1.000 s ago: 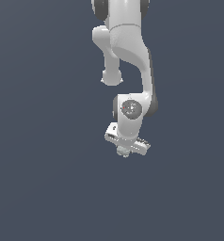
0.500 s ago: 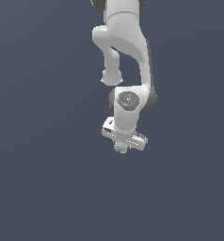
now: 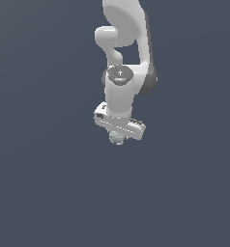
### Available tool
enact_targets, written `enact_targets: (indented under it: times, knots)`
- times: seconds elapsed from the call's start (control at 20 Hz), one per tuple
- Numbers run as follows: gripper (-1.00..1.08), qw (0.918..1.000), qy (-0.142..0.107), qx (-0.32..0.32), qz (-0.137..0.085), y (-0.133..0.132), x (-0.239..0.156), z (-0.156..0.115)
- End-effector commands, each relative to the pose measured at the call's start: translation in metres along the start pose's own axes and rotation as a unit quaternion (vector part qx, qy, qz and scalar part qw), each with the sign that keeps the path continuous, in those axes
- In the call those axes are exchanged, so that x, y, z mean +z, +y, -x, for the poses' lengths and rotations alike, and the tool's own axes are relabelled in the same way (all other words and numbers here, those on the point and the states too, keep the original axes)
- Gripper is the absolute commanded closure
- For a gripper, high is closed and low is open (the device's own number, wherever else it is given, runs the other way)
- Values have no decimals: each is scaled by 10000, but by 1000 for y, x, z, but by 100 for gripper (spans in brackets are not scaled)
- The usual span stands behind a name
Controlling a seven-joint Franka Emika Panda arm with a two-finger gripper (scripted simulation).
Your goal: Pick up the object and move it to a goal position.
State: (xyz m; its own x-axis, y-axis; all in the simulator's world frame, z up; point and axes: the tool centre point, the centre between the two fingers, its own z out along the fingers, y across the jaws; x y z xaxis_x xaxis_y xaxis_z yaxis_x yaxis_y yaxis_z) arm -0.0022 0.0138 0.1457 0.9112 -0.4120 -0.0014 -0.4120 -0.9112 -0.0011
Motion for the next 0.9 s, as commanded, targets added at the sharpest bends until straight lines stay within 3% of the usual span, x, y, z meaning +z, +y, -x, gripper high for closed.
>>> enact_targets:
  times: [0.0,0.85]
  knots:
    - [108,10000,3,2,-4,14,-25,2]
    - [108,10000,1,9,-6,115,-213,16]
